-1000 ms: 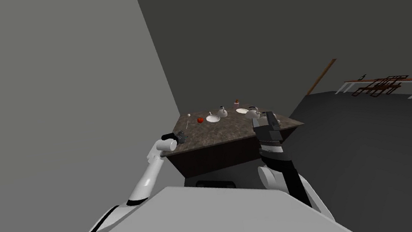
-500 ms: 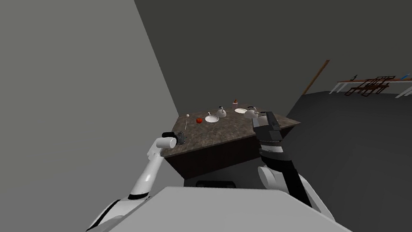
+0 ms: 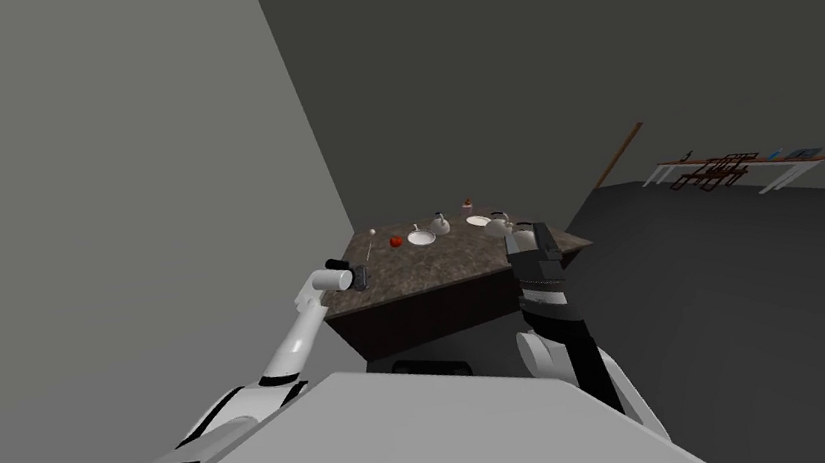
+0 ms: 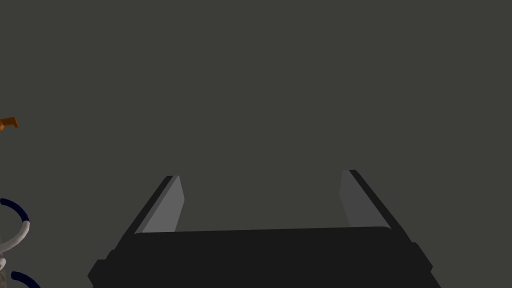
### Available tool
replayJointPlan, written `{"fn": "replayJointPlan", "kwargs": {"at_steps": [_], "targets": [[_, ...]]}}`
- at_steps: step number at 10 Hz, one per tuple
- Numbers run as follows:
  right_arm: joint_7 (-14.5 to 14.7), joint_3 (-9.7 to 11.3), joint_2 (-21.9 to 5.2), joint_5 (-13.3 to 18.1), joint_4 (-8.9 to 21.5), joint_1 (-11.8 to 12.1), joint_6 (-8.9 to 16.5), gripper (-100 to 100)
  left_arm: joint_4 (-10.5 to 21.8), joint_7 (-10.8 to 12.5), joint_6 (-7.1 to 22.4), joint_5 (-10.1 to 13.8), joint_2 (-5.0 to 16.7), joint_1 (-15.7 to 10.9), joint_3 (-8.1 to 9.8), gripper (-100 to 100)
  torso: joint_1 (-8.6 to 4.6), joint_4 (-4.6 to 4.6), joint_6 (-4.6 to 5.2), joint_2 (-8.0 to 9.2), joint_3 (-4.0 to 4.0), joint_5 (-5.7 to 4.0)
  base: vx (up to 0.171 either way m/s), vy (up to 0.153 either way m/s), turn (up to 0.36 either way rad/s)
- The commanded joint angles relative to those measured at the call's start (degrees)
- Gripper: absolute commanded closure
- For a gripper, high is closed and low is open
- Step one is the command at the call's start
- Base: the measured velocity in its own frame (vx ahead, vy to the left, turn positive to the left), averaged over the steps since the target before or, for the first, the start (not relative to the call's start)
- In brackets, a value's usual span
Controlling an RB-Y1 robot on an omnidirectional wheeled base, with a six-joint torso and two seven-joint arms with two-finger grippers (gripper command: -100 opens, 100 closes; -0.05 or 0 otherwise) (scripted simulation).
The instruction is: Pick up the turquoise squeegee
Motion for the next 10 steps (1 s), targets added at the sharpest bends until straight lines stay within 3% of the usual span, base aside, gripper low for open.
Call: {"fn": "replayJointPlan", "kwargs": {"at_steps": [1,10], "targets": [[0.0,0.0,0.0,0.0,0.0,0.0,0.0,0,1.7,0.5,2.9,0.8,0.8,-1.6,0.30,-100,0.00,0.00,0.00,0.00,0.00,0.00,0.007,0.004,-0.083],[0.0,0.0,0.0,0.0,0.0,0.0,0.0,0,6.8,2.4,16.4,3.3,3.7,-6.3,1.15,-100,0.06,0.00,0.01,-0.01,0.00,0.01,0.010,0.013,-0.065]]}}
